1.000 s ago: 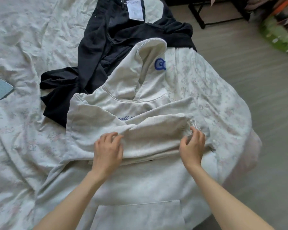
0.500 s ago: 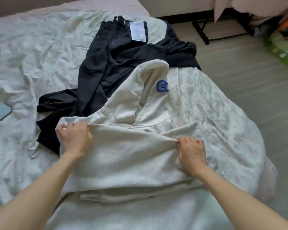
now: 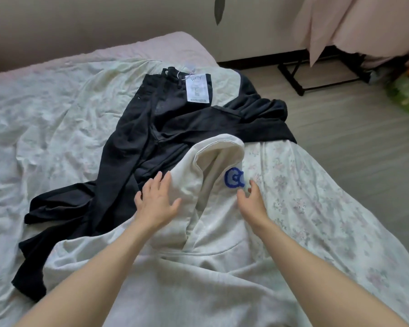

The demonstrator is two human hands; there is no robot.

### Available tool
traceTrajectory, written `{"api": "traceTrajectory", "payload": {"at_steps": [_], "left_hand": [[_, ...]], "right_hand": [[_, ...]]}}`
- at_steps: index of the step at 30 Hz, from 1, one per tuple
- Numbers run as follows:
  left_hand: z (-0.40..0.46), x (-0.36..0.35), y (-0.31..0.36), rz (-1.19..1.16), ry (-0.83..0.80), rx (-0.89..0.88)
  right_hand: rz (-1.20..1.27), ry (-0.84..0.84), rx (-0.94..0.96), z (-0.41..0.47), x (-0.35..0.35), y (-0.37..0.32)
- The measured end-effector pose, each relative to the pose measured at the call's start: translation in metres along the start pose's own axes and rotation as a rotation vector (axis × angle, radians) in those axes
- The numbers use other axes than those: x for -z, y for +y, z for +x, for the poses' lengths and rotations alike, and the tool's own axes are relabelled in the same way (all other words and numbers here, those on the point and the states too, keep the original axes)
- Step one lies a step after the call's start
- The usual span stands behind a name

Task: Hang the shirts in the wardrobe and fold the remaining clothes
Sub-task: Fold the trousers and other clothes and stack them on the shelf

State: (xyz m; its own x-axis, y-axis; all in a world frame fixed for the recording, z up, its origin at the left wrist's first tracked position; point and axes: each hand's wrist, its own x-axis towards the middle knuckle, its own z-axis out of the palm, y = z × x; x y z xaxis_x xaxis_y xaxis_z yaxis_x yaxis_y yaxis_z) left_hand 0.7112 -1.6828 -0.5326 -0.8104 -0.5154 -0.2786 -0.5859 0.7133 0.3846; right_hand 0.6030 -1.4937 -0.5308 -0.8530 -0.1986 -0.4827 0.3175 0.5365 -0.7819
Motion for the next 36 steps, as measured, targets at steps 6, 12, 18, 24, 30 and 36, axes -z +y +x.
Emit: {"api": "traceTrajectory", "payload": {"at_steps": [6,12,18,24,30,36], "left_hand": [[0.064,0.007,0.034,-0.180,-0.026,-0.062],[0.072,0.029,0.066,-0.118,0.101,0.025],[0.056,0.071,0.066,-0.607,-0.014,0.074],[-0.011,0.075,0.076,-1.298,-0.357,0.539],[-0.087,0.096,0.058,-1.484,-0.438,0.596],[-0.200,0.073,0.009,-1.661,-0.352,0.769]], "right_hand": [[-0.067,0.023,0.267,0.049,0.010,-0.037],[-0.209,0.117,0.190,0.055,0.015,-0.064],[-0.221,0.209,0.510,0.009,0.019,-0.085],[-0.253,0.137,0.833,-0.087,0.015,-0.045],[-0.490,0.125,1.103,-0.168,0.025,0.002],[-0.609,0.073,1.079,-0.251,0.020,0.054]]}}
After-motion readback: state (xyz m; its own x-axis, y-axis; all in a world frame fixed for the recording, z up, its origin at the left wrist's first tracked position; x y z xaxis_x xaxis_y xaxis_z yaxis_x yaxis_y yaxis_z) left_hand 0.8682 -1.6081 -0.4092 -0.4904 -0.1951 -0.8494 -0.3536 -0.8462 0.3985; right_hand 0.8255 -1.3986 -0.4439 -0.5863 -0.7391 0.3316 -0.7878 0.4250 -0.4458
